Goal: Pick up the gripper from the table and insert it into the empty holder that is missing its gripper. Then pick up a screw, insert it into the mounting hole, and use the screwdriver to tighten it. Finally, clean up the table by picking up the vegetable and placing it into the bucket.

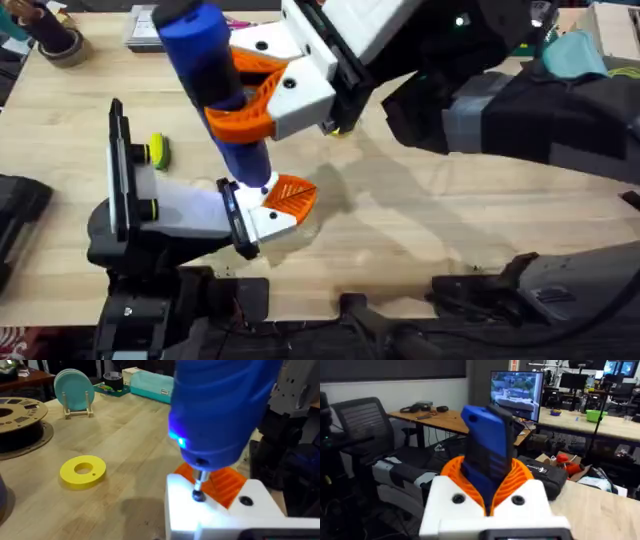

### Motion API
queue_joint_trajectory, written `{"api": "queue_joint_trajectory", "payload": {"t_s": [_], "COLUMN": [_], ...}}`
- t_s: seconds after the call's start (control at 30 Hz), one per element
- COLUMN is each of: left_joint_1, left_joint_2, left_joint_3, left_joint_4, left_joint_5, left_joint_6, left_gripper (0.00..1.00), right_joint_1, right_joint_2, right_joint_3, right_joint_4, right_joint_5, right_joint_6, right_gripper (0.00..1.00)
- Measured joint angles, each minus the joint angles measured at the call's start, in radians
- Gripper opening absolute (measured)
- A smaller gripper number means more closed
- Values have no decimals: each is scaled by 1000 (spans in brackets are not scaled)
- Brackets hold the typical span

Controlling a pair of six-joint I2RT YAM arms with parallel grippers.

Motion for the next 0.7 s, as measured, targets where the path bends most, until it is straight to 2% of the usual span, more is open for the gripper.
{"api": "queue_joint_trajectory", "payload": {"t_s": [0.7], "left_joint_1": [0], "left_joint_2": [0], "left_joint_3": [0], "left_joint_4": [0], "left_joint_5": [0], "left_joint_6": [0], "left_gripper": [3], "right_joint_1": [4], "right_joint_2": [0], "right_joint_3": [-2], "right_joint_4": [0], "right_joint_5": [-33], "right_joint_6": [-19], "right_gripper": [25]}}
